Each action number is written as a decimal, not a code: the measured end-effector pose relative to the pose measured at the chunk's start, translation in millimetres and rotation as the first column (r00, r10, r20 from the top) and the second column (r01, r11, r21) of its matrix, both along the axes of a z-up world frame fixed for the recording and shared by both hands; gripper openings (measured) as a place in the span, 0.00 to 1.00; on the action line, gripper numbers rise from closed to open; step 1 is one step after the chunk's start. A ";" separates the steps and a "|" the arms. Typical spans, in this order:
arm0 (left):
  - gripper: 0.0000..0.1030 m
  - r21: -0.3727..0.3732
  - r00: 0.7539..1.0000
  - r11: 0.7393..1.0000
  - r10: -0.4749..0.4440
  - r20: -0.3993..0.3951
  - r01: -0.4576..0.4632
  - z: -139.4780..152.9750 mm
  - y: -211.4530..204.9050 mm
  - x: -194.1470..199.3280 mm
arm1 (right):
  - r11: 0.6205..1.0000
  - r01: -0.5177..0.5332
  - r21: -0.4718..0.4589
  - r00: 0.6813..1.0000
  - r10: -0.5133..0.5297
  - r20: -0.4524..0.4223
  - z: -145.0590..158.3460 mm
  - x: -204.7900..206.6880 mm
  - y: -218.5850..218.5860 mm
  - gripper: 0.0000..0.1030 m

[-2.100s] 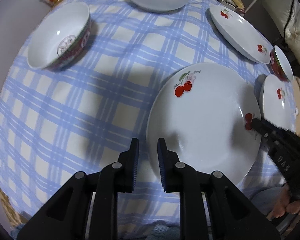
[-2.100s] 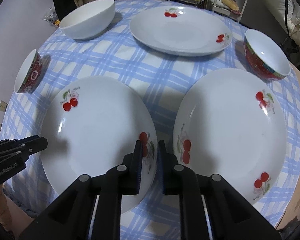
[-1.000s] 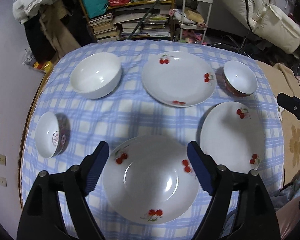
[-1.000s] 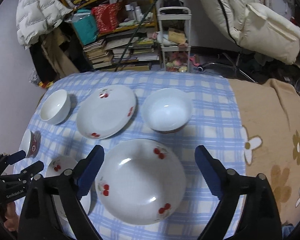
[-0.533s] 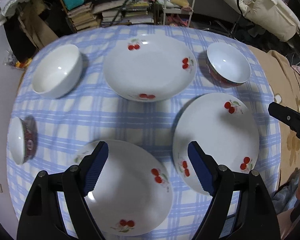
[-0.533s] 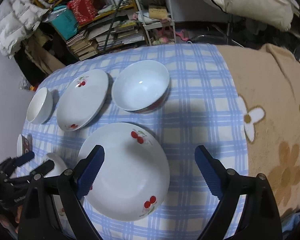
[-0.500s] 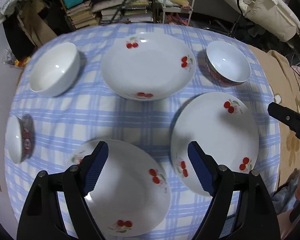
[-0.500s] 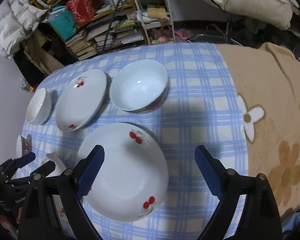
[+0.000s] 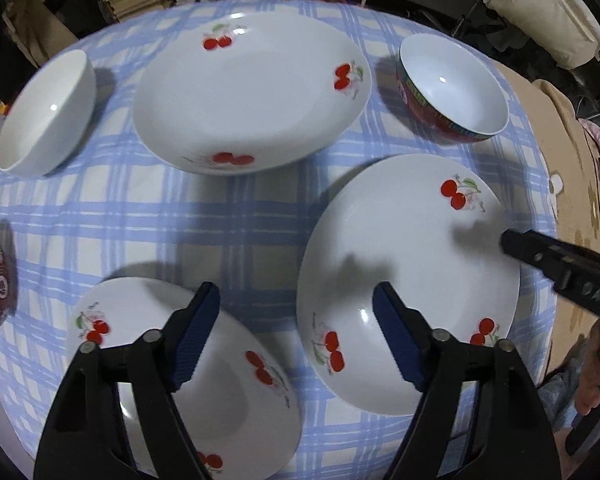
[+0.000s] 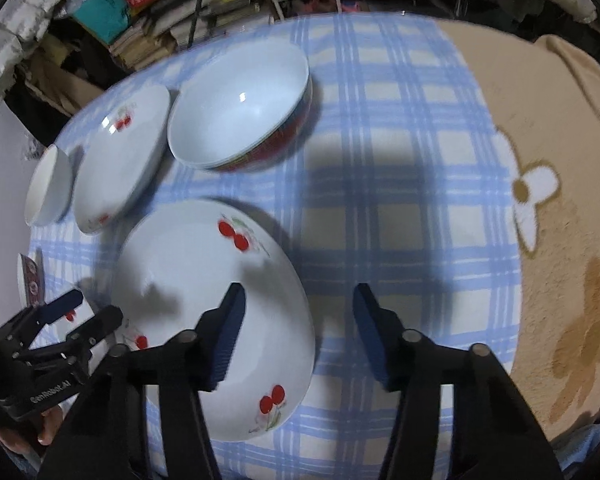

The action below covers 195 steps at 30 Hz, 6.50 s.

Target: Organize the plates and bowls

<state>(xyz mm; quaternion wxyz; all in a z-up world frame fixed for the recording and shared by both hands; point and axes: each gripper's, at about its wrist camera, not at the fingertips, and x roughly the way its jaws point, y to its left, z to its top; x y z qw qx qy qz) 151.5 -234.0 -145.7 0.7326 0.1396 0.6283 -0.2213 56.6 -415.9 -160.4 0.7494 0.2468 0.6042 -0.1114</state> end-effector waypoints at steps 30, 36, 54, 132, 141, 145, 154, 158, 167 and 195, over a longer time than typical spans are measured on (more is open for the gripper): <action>0.11 -0.022 1.000 1.000 0.016 0.012 -0.015 20.7 16.8 6.6 | 0.996 -0.071 0.047 0.997 0.070 0.030 10.2 -1.1 18.7 0.17; 0.11 -0.023 0.999 1.000 0.009 0.052 -0.007 44.1 26.2 2.3 | 0.996 -0.072 0.044 0.995 0.069 0.074 24.6 -3.1 28.3 0.17; 0.13 -0.025 0.990 0.995 0.096 0.100 -0.094 78.0 102.8 -11.0 | 0.986 -0.160 0.042 0.974 0.151 0.169 53.1 4.4 95.8 0.17; 0.18 0.043 0.958 0.960 0.273 0.090 -0.278 13.5 194.1 -18.2 | 0.942 -0.317 -0.109 0.910 0.335 0.246 35.5 39.9 196.0 0.13; 0.36 0.015 0.953 0.959 0.278 0.116 -0.282 34.6 182.8 2.4 | 0.949 -0.250 -0.194 0.915 0.297 0.273 63.3 61.2 168.8 0.55; 0.47 0.021 0.948 0.958 0.280 0.153 -0.286 41.3 173.8 18.9 | 0.953 -0.225 -0.202 0.920 0.276 0.278 68.9 81.1 151.7 0.70; 0.64 -0.002 0.935 0.949 0.312 0.169 -0.316 52.8 147.3 65.3 | 0.953 -0.225 -0.203 0.908 0.281 0.312 70.4 129.7 125.7 0.91; 0.66 -0.044 0.922 0.935 0.355 0.156 -0.353 53.0 136.0 88.1 | 0.944 -0.236 -0.231 0.904 0.301 0.305 69.5 152.6 115.5 0.91; 0.66 -0.108 0.920 0.924 0.378 0.100 -0.368 31.8 107.1 114.1 | 0.951 -0.226 -0.210 0.919 0.279 0.278 59.9 193.1 76.2 0.91; 0.20 -0.104 0.948 0.943 0.317 -0.004 -0.316 -14.0 56.7 144.8 | 0.938 -0.306 -0.162 0.940 0.325 0.107 -5.9 235.0 53.3 0.23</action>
